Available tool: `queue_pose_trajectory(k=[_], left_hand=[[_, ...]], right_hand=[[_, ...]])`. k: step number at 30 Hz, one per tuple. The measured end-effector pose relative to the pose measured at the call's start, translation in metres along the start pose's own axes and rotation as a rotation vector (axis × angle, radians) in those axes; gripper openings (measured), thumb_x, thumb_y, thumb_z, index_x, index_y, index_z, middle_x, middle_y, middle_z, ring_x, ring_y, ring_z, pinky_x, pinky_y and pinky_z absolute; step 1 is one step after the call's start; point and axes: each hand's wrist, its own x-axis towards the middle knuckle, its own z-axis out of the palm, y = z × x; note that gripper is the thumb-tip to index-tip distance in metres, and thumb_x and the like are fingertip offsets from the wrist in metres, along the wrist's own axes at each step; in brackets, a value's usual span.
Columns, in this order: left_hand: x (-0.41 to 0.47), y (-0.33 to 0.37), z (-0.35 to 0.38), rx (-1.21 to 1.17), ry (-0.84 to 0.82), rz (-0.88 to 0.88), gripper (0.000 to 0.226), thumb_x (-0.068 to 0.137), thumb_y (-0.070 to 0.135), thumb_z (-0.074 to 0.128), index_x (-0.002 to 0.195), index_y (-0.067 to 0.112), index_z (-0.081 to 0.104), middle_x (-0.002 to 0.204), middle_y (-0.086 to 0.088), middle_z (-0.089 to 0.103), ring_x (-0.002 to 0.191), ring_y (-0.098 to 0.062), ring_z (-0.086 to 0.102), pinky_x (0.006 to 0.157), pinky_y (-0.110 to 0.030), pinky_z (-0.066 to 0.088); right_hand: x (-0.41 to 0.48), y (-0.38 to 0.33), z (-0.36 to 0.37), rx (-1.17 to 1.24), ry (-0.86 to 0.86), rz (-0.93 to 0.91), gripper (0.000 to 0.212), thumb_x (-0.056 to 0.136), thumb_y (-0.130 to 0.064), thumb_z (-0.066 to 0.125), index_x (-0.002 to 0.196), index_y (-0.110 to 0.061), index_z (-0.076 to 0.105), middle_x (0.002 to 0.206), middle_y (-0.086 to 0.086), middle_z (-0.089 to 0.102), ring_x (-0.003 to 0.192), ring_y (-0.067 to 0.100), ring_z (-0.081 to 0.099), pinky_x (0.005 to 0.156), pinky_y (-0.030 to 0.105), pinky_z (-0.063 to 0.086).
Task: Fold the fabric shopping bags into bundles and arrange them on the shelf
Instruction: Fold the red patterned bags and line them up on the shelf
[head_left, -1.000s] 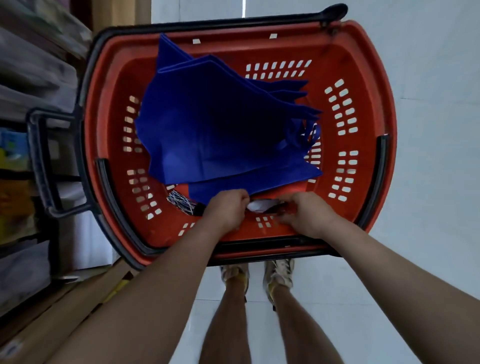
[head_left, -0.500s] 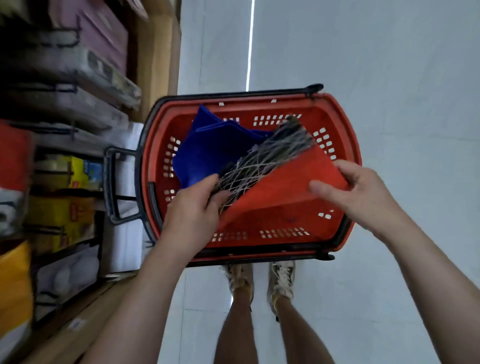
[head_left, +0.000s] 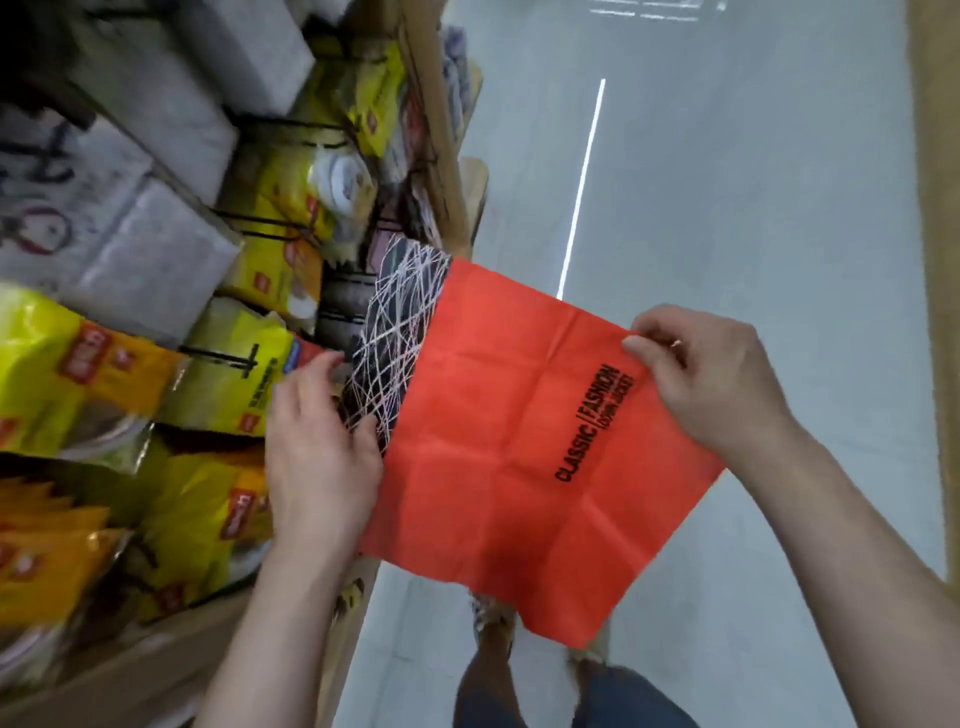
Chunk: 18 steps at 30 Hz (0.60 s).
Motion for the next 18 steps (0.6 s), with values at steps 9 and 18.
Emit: queue_pose_trajectory(k=[9, 18], left_hand=[[-0.090, 0.080, -0.088, -0.073, -0.108, 0.195, 0.027, 0.088, 0.038, 0.066, 0.114, 0.033, 0.060, 0.108, 0.010, 0.062, 0.102, -0.018, 0.060, 0.081, -0.040, 0.054], [-0.202, 0.042, -0.173, 0.314, 0.243, 0.011, 0.034, 0.087, 0.045, 0.042, 0.075, 0.020, 0.061, 0.065, 0.002, 0.063, 0.062, -0.027, 0.064, 0.043, -0.035, 0.047]], right_hand=[[-0.004, -0.144, -0.067, -0.172, -0.233, -0.998, 0.030, 0.093, -0.030, 0.048, 0.077, -0.012, 0.066, 0.067, 0.003, 0.055, 0.052, 0.029, 0.055, 0.038, 0.033, 0.042], [-0.051, -0.268, -0.068, -0.384, -0.513, -1.195, 0.039, 0.087, -0.052, 0.062, 0.120, -0.033, 0.058, 0.112, -0.006, 0.058, 0.111, 0.023, 0.056, 0.080, 0.040, 0.041]])
